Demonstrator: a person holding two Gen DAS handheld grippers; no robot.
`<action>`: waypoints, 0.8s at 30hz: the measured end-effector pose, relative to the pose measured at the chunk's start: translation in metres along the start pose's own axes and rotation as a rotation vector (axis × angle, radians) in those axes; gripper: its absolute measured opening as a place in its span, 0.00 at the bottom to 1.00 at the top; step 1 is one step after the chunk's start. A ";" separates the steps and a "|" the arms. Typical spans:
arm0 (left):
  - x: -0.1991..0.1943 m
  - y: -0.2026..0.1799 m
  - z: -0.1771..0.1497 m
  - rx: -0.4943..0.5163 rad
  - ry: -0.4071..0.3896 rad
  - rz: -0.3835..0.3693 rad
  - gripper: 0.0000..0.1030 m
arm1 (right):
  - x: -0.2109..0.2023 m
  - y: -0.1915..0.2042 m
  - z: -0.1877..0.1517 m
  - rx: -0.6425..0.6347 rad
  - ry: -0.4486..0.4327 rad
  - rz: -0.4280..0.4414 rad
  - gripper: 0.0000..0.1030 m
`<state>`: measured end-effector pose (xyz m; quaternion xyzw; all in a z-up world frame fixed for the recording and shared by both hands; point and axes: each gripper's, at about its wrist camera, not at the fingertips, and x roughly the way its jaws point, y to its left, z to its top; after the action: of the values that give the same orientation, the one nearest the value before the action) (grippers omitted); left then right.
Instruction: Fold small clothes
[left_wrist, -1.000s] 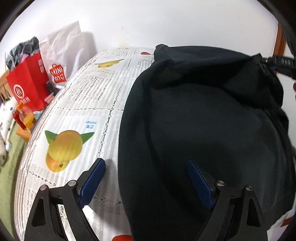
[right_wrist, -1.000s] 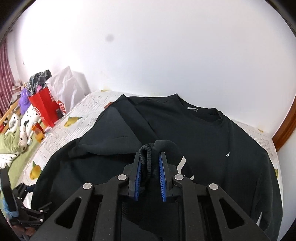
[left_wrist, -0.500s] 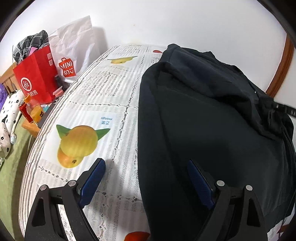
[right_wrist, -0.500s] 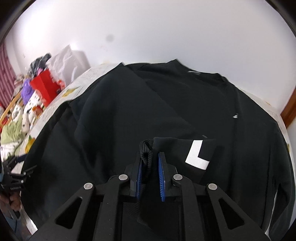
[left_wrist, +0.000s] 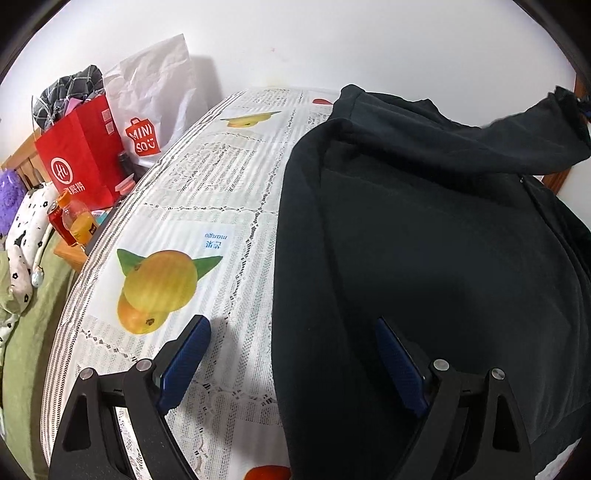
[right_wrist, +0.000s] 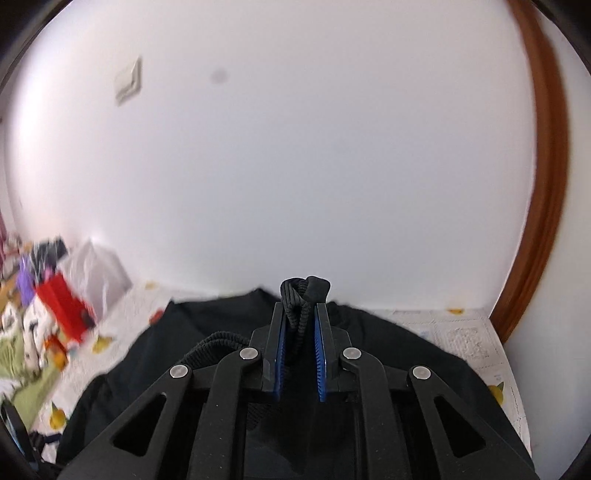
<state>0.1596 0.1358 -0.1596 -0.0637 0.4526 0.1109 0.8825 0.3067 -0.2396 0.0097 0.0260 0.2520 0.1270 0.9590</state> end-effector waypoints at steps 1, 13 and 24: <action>0.000 0.000 -0.001 -0.001 -0.001 -0.001 0.87 | 0.003 -0.009 -0.008 0.012 0.017 -0.006 0.13; -0.016 0.017 -0.008 -0.006 0.020 -0.050 0.86 | 0.016 -0.079 -0.141 0.102 0.320 -0.260 0.24; -0.042 0.028 -0.040 0.004 -0.004 -0.179 0.68 | -0.125 -0.051 -0.245 0.108 0.360 -0.282 0.58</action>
<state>0.0970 0.1485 -0.1490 -0.1019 0.4435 0.0309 0.8899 0.0934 -0.3245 -0.1502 0.0188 0.4267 -0.0192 0.9040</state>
